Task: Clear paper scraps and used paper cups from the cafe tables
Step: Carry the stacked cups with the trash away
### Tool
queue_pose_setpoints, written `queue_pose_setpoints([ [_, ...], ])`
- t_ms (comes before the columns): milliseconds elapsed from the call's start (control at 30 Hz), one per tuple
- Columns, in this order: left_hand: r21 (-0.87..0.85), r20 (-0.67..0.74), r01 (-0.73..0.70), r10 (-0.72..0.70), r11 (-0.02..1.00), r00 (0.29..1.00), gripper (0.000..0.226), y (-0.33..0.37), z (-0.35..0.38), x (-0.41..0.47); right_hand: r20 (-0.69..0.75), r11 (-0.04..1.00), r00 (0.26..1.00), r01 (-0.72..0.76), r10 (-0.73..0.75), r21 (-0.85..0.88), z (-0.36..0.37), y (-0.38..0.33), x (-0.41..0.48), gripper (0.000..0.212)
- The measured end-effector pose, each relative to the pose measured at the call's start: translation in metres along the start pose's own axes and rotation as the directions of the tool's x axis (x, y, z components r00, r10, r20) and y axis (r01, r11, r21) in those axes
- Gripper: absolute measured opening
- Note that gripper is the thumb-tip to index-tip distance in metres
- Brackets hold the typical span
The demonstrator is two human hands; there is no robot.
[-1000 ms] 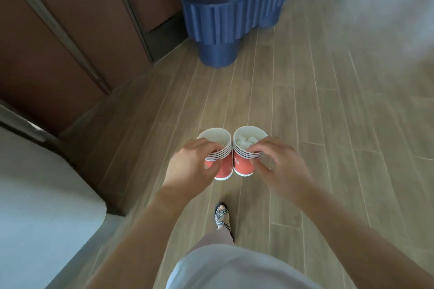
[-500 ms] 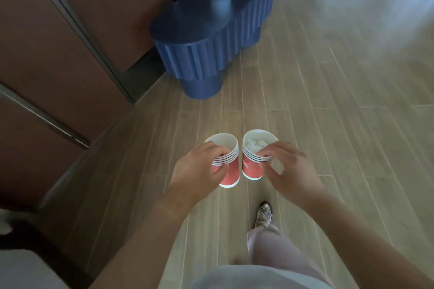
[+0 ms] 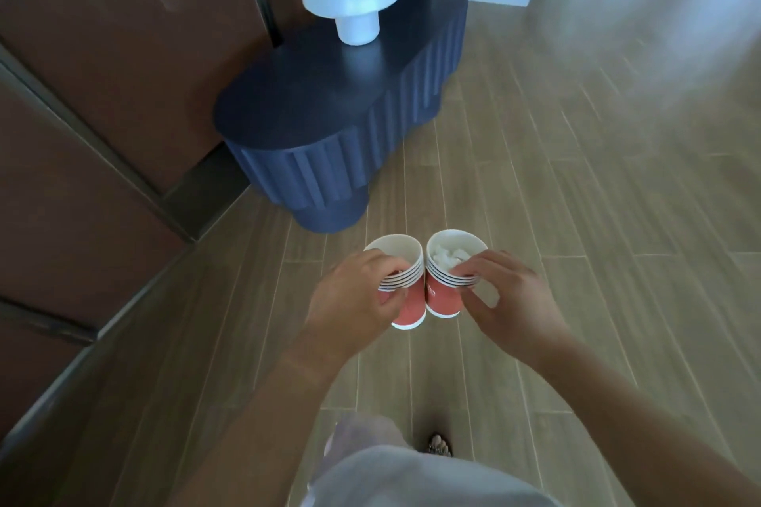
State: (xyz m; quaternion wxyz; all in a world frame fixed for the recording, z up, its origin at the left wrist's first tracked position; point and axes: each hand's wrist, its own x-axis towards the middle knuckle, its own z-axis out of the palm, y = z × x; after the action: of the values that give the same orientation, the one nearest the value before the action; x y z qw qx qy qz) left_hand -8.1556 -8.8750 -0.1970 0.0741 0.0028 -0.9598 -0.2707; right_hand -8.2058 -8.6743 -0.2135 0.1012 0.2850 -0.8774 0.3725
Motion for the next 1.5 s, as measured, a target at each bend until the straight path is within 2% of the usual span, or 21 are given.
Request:
queue_pose_setpoints([
  [433, -0.001, 0.007, 0.031, -0.031, 1.000, 1.000, 0.029, -0.077, 0.009, 0.260, 0.087, 1.000, 0.996, -0.017, 0.016, 0.018, 0.056, 0.114, 0.243, 0.026],
  [667, 0.020, 0.069, -0.075, 0.074, 0.997, 0.995, 0.031, -0.102, -0.014, 0.437, -0.054, 0.997, 0.996, -0.071, 0.069, -0.033, 0.068, 0.172, 0.392, 0.026],
  [800, 0.042, 0.081, -0.118, 0.114, 0.992, 0.990, 0.036, -0.112, -0.011, 0.508, -0.061, 0.991, 0.990, -0.129, 0.127, -0.025, 0.078, 0.204, 0.450, 0.025],
  [1167, 0.018, 0.082, -0.051, 0.050, 0.999, 0.995, 0.025, -0.120, 0.048, 0.734, 0.004, 0.990, 0.990, -0.144, 0.144, -0.002, 0.061, 0.356, 0.630, 0.017],
  [1300, 0.023, 0.095, 0.008, -0.010, 1.000, 0.995, 0.031, -0.113, 0.070, 0.821, 0.060, 0.995, 0.993, -0.099, 0.100, -0.022, 0.041, 0.417, 0.704, 0.018],
  [1500, 0.041, 0.049, 0.024, -0.026, 0.999, 0.998, 0.033, -0.104, 0.093, 0.927, 0.093, 0.993, 0.988, -0.119, 0.121, -0.019, 0.031, 0.491, 0.793, 0.016],
])
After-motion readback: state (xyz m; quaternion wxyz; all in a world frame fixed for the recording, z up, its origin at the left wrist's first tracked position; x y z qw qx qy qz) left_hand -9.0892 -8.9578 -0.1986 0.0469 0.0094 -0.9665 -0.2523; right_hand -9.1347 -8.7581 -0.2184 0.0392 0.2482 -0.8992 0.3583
